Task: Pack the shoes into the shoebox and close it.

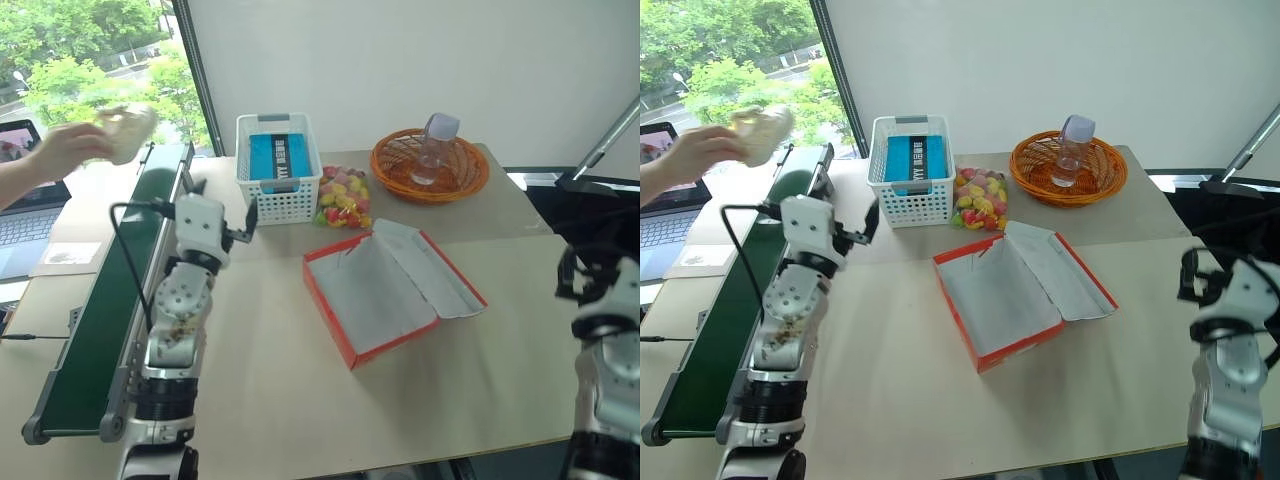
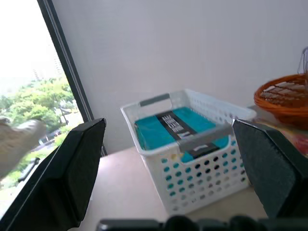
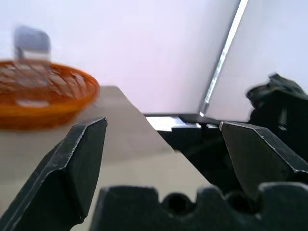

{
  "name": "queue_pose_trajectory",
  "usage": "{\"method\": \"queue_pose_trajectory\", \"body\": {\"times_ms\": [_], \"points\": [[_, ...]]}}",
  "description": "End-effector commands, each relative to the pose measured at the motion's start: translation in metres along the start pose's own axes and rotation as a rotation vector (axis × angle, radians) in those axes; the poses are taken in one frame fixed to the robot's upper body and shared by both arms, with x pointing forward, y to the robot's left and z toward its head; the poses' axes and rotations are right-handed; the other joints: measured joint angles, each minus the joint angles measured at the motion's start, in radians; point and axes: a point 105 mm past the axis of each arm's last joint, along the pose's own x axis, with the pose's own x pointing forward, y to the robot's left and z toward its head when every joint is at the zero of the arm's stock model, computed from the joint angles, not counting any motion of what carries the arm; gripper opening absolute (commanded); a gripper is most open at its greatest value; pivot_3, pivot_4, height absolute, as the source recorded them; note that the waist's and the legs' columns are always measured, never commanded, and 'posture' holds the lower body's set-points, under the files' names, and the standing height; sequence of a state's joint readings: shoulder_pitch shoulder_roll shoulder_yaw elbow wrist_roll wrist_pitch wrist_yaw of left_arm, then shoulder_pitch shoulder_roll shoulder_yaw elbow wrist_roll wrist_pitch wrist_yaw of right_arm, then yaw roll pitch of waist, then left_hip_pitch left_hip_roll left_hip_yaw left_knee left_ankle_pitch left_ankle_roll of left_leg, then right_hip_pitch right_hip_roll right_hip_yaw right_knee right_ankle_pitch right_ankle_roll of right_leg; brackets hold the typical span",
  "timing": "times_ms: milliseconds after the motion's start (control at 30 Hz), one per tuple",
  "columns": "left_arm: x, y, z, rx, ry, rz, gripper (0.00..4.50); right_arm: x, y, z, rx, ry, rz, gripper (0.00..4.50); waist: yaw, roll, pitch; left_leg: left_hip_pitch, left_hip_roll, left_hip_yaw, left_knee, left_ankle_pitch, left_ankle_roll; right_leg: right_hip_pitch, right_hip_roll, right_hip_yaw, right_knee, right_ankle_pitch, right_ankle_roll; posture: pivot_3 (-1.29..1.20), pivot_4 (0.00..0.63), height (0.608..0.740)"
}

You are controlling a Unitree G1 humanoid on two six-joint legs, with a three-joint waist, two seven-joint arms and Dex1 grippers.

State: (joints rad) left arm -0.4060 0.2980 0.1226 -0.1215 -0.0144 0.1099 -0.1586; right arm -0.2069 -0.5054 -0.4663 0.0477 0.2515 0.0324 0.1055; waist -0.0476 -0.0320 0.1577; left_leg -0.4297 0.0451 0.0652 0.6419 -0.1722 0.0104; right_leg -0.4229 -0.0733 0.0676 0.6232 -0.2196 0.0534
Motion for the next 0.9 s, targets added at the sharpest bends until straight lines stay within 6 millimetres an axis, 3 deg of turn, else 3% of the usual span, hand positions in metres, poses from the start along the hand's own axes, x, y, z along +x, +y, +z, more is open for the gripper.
{"method": "queue_pose_trajectory", "body": {"times_ms": [33,67,133,200,300,667,900], "points": [[0.0,0.023,0.022,0.067,-0.05,0.063,4.5,0.021,0.051,0.033,0.073,-0.049,0.237,4.47,0.002,-0.001,0.0,0.0,0.0,0.0,0.0,0.0,0.0,0.0,0.0,0.0,0.0,0.001,0.002,0.0,0.15,0.74],[-0.001,0.027,0.023,0.076,-0.045,0.075,4.5,0.025,0.062,0.037,0.102,-0.042,0.291,4.47,0.002,-0.001,0.0,-0.001,0.0,0.0,0.0,0.0,0.0,0.0,0.001,0.0,0.0,0.001,0.003,0.0,0.15,0.74],[-0.007,0.044,0.022,0.083,-0.003,0.131,4.5,0.022,0.115,0.047,0.178,-0.003,0.544,4.47,0.004,-0.001,0.001,-0.001,0.0,0.0,0.0,0.0,0.0,0.0,0.0,0.0,0.0,0.002,0.003,0.0,0.15,0.74],[-0.014,0.053,0.019,0.084,0.032,0.16,4.5,0.012,0.15,0.054,0.217,0.025,0.727,4.47,0.004,-0.002,0.001,-0.001,0.0,0.0,0.0,0.0,0.0,-0.001,0.0,0.0,0.0,0.004,-0.001,0.0,0.15,0.74],[-0.025,0.065,0.009,0.06,0.118,0.193,4.5,-0.002,0.178,0.058,0.257,0.057,0.888,4.47,0.012,-0.002,0.001,-0.002,0.0,-0.001,0.0,-0.001,0.0,-0.001,0.0,-0.002,0.001,0.004,-0.002,0.0,0.15,0.74],[-0.063,0.116,-0.005,-0.13,0.371,0.328,4.5,-0.017,0.222,0.071,0.312,0.074,1.137,4.47,0.021,-0.007,0.004,-0.005,0.001,-0.002,0.0,-0.001,0.0,-0.003,0.0,-0.004,0.001,0.003,-0.003,0.0,0.15,0.74],[-0.077,0.119,-0.038,-0.277,0.529,0.368,4.5,-0.028,0.238,0.074,0.313,0.075,1.213,4.47,0.024,-0.008,0.005,-0.005,0.0,-0.002,0.0,-0.001,0.0,-0.003,0.0,-0.005,0.001,0.003,-0.003,0.0,0.15,0.74]]}}
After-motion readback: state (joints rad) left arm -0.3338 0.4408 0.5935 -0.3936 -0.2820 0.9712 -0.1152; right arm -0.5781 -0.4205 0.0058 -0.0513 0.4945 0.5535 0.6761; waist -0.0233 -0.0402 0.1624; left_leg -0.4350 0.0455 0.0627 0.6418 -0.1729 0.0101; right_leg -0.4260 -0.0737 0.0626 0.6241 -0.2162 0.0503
